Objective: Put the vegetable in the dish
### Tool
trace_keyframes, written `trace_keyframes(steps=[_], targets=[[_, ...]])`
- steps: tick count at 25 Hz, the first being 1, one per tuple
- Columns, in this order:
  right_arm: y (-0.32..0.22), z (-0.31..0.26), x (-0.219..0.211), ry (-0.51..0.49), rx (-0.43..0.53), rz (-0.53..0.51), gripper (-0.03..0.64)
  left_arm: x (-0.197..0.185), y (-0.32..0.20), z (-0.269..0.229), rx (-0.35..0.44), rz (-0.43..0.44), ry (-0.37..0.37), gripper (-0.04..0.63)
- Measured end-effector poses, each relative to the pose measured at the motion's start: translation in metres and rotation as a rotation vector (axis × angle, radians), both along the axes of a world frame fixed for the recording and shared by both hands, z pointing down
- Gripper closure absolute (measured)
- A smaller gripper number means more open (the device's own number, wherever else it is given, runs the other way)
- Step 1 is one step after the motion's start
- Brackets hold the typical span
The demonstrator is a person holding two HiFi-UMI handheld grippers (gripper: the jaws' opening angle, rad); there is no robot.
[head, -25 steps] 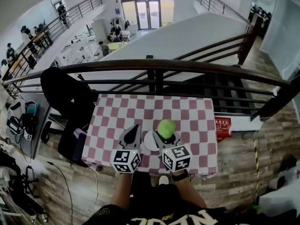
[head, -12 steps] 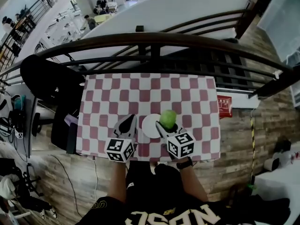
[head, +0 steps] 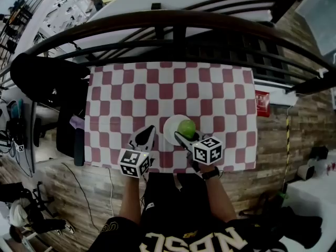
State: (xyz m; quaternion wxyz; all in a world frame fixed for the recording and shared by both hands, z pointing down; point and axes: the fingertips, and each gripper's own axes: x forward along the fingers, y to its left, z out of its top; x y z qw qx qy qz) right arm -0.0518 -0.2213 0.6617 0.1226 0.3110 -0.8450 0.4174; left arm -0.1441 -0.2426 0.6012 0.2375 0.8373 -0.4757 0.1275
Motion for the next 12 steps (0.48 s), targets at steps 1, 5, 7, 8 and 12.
trace_keyframes(steps=[1,5,7,8,12], targets=[[-0.001,0.004,-0.001,-0.033,-0.016,-0.003,0.479,-0.001,-0.002,0.006,-0.005,0.021,-0.006,0.575],[-0.002,0.006,-0.006,-0.206,-0.076,-0.048,0.479,0.014,0.002,0.017,0.071,0.256,0.015,0.474],[-0.004,-0.003,-0.007,-0.314,-0.101,-0.072,0.480,0.028,0.009,0.026,0.076,0.441,0.037,0.367],[-0.006,-0.009,-0.008,-0.369,-0.111,-0.078,0.480,0.033,0.012,0.031,0.066,0.522,0.040,0.325],[-0.012,-0.027,-0.010,-0.530,-0.145,-0.126,0.480,0.052,0.020,0.038,0.069,0.769,-0.017,0.187]])
